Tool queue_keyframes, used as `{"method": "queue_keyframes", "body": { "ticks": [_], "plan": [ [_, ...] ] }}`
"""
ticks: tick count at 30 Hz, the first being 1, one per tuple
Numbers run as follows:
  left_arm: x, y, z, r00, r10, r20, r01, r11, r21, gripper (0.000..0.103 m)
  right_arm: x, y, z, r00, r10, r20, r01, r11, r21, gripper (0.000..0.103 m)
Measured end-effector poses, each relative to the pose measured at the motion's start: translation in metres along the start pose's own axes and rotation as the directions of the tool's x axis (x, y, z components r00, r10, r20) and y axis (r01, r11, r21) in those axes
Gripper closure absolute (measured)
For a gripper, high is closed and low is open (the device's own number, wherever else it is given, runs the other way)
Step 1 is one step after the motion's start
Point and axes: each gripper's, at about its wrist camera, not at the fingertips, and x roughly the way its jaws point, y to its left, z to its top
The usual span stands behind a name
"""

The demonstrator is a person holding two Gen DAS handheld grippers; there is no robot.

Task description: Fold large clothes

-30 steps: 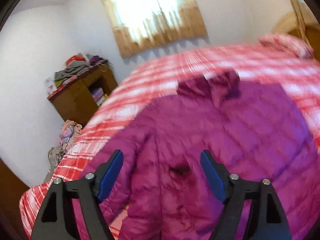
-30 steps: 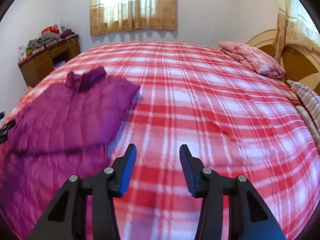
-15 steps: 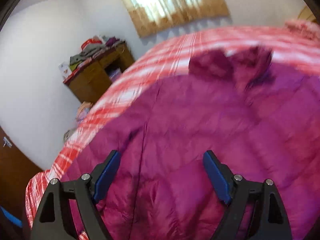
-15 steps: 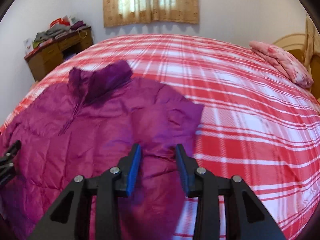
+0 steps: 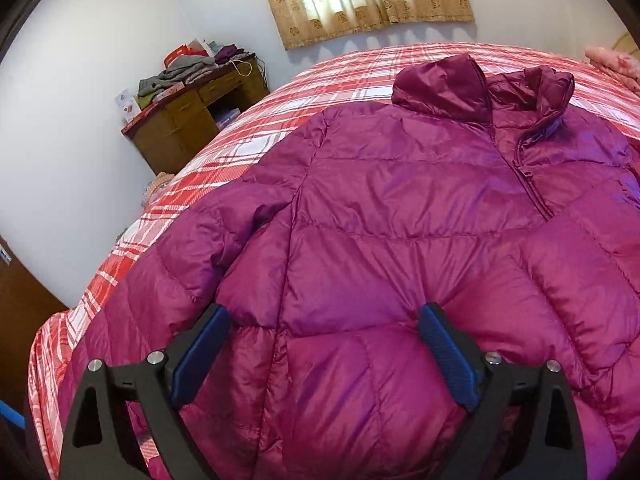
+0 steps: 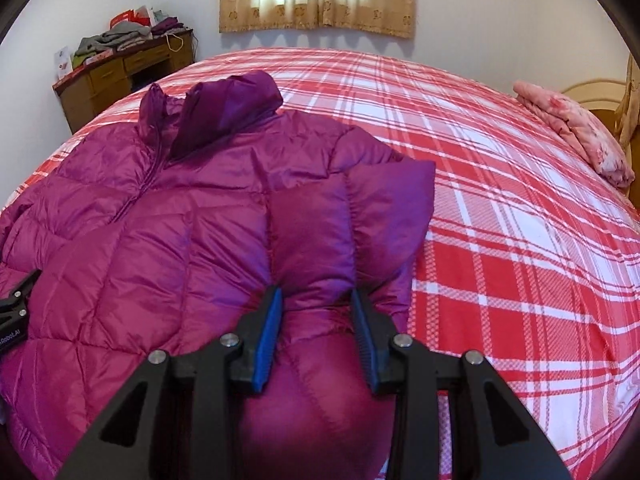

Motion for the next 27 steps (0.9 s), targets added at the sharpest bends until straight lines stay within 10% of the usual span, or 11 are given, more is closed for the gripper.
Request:
{"method": "queue_keyframes", "body": {
  "ticks": [7, 14, 27],
  "plan": [
    [0.003, 0.01, -0.001, 0.999, -0.041, -0.017, 0.041, 0.998, -0.041, 0.005, -0.076, 0.025, -0.008, 0.989, 0.038, 0.141, -0.03, 0.998, -0.06, 0.05],
    [0.004, 0.012, -0.001, 0.997, -0.073, -0.031, 0.071, 0.995, -0.068, 0.004, -0.034, 0.044, -0.039, 0.999, 0.034, 0.0, -0.033, 0.994, -0.102, 0.052],
    [0.004, 0.01, -0.002, 0.998, -0.058, -0.034, 0.056, 0.997, -0.057, 0.002, -0.027, 0.039, -0.039, 0.999, 0.042, -0.005, -0.042, 0.995, -0.089, 0.051]
  ]
}}
